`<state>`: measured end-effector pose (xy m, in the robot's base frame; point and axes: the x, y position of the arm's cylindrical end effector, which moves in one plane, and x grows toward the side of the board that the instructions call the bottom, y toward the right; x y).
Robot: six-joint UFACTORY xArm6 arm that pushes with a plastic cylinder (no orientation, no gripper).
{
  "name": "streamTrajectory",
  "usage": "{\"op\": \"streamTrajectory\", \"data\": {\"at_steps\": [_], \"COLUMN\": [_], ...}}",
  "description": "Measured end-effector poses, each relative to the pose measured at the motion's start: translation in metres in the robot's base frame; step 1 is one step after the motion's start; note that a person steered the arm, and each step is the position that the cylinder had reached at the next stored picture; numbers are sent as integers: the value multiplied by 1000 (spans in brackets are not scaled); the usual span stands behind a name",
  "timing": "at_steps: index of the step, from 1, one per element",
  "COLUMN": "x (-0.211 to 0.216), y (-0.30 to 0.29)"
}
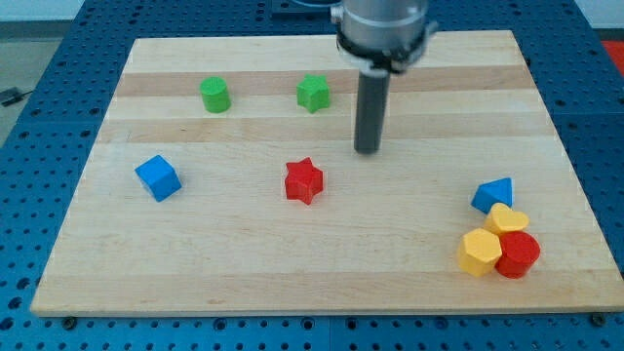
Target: Move the red star to the top of the hexagon
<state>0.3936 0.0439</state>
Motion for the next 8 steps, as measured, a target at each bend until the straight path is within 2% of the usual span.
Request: {"op": "streamTrajectory", "data": {"at_steps": [1,2,3,4,8], "x": [-42,-33,4,41,112], "y": [-68,-158,-206,-196,15]}}
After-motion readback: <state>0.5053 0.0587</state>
